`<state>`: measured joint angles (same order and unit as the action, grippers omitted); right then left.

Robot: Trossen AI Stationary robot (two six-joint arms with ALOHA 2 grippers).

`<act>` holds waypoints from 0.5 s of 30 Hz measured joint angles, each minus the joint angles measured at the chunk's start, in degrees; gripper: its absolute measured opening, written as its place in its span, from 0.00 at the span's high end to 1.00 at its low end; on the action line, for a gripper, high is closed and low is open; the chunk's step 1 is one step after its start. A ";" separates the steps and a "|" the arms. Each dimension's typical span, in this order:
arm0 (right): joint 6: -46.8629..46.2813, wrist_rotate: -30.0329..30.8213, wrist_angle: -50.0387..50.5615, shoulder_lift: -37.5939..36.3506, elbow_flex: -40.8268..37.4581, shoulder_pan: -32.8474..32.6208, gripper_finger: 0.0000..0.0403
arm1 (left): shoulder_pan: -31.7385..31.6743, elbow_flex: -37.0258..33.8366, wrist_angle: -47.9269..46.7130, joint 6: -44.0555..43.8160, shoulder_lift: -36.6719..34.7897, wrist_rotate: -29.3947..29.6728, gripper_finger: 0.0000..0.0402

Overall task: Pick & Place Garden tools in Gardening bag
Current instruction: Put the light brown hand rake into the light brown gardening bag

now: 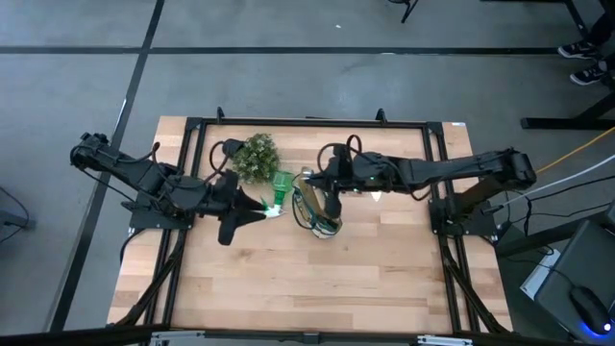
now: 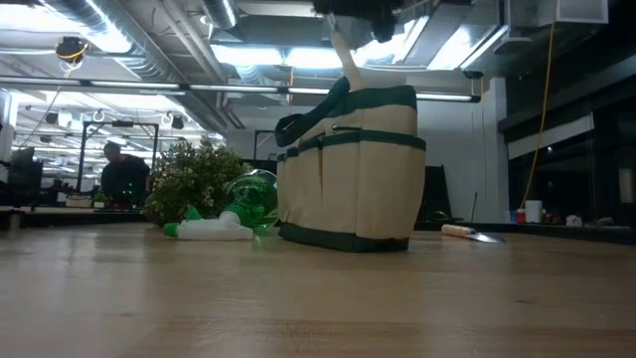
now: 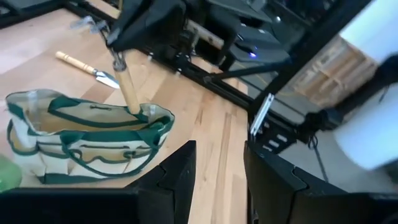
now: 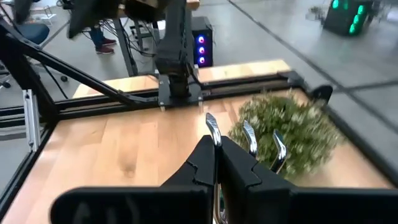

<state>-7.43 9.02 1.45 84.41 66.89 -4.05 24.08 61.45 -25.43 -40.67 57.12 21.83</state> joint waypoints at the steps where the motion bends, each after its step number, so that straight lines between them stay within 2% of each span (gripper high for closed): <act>1: -1.25 0.00 -0.06 0.63 0.00 0.19 0.98 | 0.00 0.00 0.00 -1.19 0.00 0.50 0.68; 5: -7.65 0.00 0.05 2.96 0.00 0.43 0.98 | 0.00 0.00 0.00 -4.76 0.00 3.01 0.68; 11: -12.17 -0.02 0.03 5.90 0.00 0.43 0.98 | 0.00 0.00 -0.02 -6.78 0.02 8.18 0.68; 15: -15.07 -0.09 0.84 6.92 0.00 0.40 0.98 | 0.00 0.00 -0.01 -7.56 0.02 8.54 0.68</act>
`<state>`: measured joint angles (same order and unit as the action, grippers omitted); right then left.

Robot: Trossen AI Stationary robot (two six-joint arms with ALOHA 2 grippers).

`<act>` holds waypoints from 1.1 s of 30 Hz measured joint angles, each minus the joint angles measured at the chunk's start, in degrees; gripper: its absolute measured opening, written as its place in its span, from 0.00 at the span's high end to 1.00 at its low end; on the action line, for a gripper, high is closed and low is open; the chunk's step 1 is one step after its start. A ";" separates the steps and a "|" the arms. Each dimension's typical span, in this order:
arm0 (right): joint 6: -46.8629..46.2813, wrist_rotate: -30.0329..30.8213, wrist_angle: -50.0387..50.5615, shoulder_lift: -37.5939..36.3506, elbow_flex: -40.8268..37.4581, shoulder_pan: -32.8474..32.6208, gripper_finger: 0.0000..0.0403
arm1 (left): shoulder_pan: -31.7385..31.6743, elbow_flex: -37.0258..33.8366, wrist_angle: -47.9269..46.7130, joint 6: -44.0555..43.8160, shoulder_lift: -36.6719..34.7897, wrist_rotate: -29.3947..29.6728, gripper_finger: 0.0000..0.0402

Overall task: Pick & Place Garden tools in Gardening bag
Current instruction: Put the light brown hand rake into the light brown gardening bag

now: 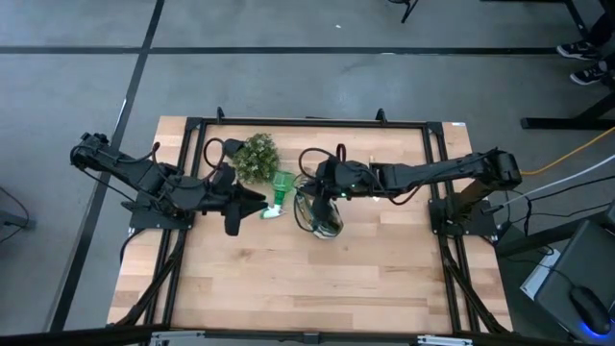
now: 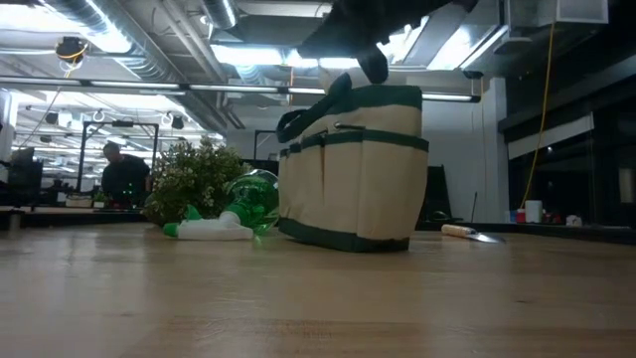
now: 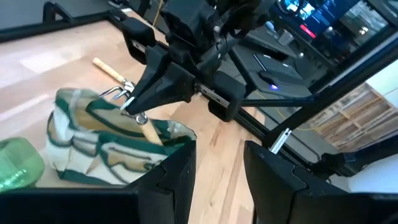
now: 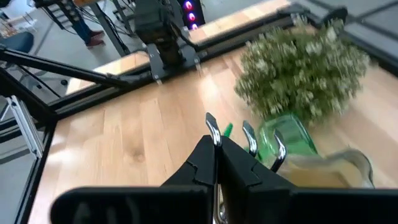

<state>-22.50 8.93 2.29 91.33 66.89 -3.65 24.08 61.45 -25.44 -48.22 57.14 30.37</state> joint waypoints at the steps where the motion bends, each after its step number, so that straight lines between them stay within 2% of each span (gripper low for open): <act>1: -0.81 0.00 0.76 -0.01 0.00 -0.04 0.98 | 0.00 0.00 -0.01 -0.75 0.00 0.00 0.68; 13: -8.62 -0.32 6.49 -1.27 0.02 0.29 0.97 | 2.37 -0.02 0.25 -3.74 1.48 -0.79 0.68; 27: -10.10 -0.83 8.72 -1.27 0.00 0.29 0.80 | 3.32 -0.02 -0.03 -2.29 3.41 -1.79 0.68; 33: -13.63 -4.46 8.72 -1.27 0.00 0.32 0.66 | 3.32 -0.02 -0.06 0.89 3.41 -2.42 0.68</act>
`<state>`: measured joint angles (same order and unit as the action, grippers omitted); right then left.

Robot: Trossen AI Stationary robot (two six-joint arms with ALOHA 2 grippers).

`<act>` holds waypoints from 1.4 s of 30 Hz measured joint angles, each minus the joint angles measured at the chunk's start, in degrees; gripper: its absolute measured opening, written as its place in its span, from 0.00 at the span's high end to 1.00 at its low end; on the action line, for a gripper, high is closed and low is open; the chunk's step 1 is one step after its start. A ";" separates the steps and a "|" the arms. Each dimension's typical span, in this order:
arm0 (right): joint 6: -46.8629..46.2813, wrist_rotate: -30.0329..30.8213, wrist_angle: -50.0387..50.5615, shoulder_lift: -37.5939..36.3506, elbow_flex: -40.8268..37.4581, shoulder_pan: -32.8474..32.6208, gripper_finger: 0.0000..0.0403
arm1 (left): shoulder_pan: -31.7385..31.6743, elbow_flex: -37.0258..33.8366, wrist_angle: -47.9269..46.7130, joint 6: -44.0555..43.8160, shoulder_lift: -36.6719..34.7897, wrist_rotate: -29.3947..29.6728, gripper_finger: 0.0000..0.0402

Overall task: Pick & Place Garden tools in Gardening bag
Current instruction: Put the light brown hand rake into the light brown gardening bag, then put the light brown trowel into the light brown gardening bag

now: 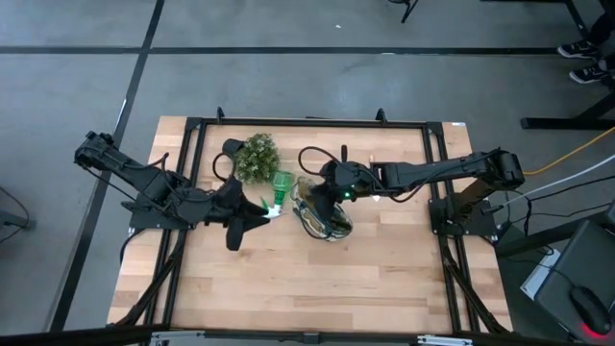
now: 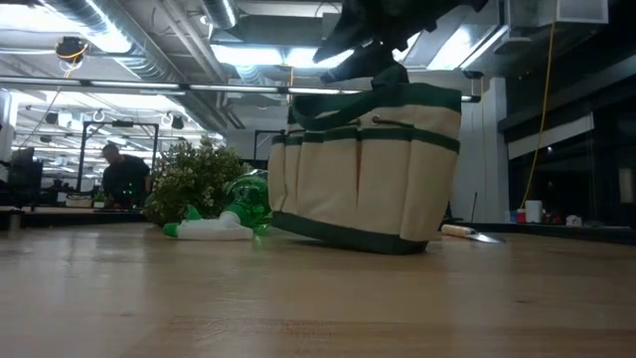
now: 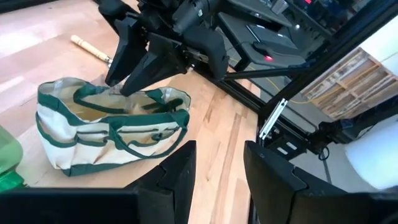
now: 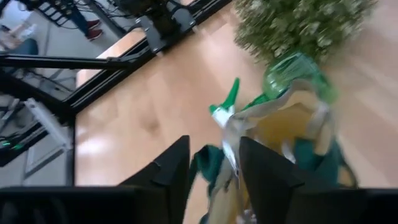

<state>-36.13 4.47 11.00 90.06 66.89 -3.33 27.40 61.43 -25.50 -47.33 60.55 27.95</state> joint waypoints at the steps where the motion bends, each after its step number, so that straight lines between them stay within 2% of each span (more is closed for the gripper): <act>1: -0.77 -0.84 -0.02 0.00 0.00 0.00 0.63 | 0.00 0.00 0.00 0.05 0.00 -0.41 0.68; 6: -5.20 -7.39 0.01 -0.32 0.02 0.19 0.54 | 0.00 0.00 -0.01 0.11 0.00 -3.44 0.68; 15: -13.11 -20.47 5.39 -7.29 0.00 3.35 0.55 | 0.00 0.00 -0.21 2.58 -0.01 -9.66 0.68; 21: -18.65 -24.68 13.37 -12.41 0.00 4.63 0.56 | 0.02 0.00 -0.61 5.61 -0.02 -13.15 0.68; 26: -25.24 -27.68 26.34 -15.10 0.00 5.08 0.56 | 0.61 0.00 -0.59 7.23 -0.02 -13.67 0.68; 31: -28.52 -26.44 45.51 -15.50 0.00 5.20 0.56 | 0.69 0.00 -0.55 10.49 -0.02 -11.99 0.68; 35: -30.45 -20.88 55.98 -14.95 0.00 4.69 0.56 | 0.63 0.00 -0.55 11.01 -0.02 -8.30 0.68; 42: -30.54 -3.36 57.70 -15.01 0.00 5.27 0.56 | -0.51 -0.08 -0.41 17.75 0.20 0.14 0.68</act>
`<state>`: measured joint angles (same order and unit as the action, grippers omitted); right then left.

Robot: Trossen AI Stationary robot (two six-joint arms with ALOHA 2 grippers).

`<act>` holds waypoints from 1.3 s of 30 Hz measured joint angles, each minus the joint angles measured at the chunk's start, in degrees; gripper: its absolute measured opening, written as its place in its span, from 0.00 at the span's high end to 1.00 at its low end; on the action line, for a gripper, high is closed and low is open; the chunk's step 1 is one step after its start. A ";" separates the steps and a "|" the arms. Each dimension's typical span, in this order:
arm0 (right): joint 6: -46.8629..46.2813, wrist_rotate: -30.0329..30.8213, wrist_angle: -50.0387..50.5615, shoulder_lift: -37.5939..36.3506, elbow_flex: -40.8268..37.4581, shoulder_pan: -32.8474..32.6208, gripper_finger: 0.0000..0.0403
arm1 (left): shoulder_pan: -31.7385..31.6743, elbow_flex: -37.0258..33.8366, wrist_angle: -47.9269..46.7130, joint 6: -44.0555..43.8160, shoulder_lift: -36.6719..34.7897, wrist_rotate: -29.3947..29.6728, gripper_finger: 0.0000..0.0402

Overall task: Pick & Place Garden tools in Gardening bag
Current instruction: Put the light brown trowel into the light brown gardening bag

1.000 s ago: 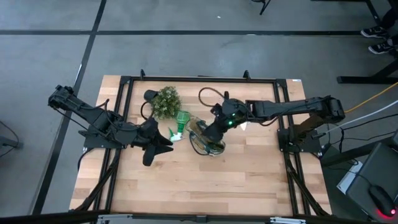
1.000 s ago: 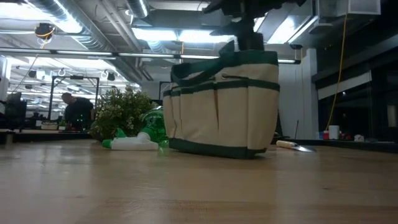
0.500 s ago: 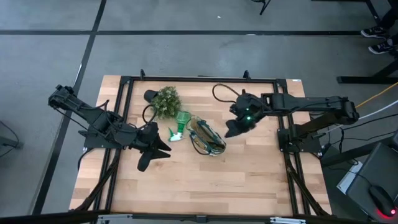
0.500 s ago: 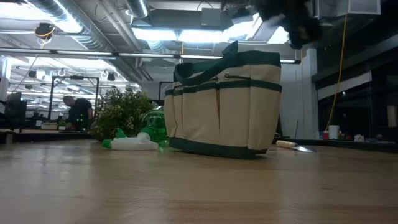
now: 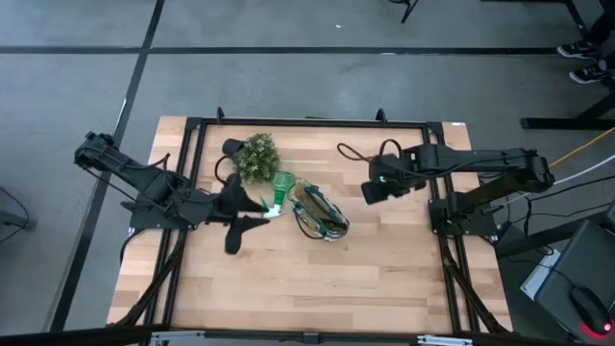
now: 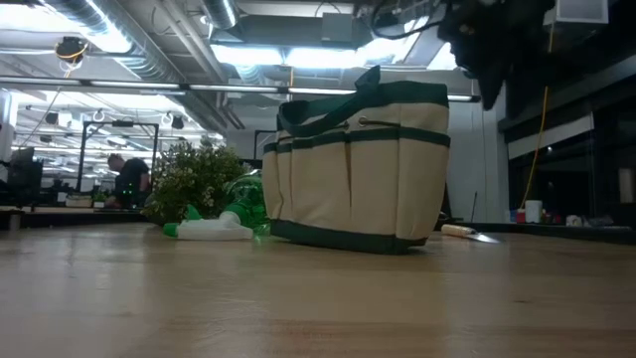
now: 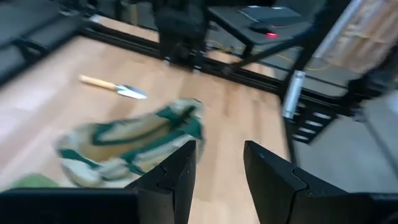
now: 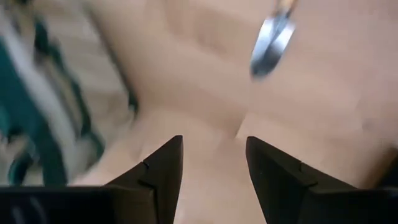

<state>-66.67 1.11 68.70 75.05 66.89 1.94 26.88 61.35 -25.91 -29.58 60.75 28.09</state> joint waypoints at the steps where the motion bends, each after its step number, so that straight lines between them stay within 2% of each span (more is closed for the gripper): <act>1: 0.00 2.06 -0.07 0.06 0.00 0.44 0.56 | -0.73 -0.01 -0.03 1.10 0.06 0.45 0.68; 4: 0.00 7.04 0.30 0.54 0.00 2.12 0.56 | -3.88 -0.01 0.02 3.56 0.04 -0.62 0.68; 7: 0.39 9.24 -0.99 0.60 -0.83 4.81 0.56 | -7.89 -0.01 -0.10 5.40 0.04 -4.09 0.68; 13: 4.98 9.36 -4.51 1.30 -4.77 11.17 0.56 | -16.55 -0.01 -2.85 11.01 0.04 -10.16 0.68; 21: 11.12 7.39 -22.20 1.44 -14.41 18.58 0.56 | -26.60 -0.01 -12.96 12.36 0.04 -13.28 0.68; 26: 14.90 7.73 -28.66 1.46 -21.32 22.92 0.56 | -30.54 -0.01 -18.43 13.77 0.04 -12.36 0.68; 32: 16.19 4.32 -35.67 1.46 -28.18 26.12 0.56 | -33.58 -0.01 -17.27 12.66 0.04 -13.48 0.68; 39: 23.64 4.22 -43.75 1.46 -29.16 27.10 0.56 | -36.35 -0.01 -15.41 8.84 0.04 -16.95 0.68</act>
<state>-43.04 5.32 24.96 76.51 37.74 29.04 -9.46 61.34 -41.31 -20.74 60.80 11.14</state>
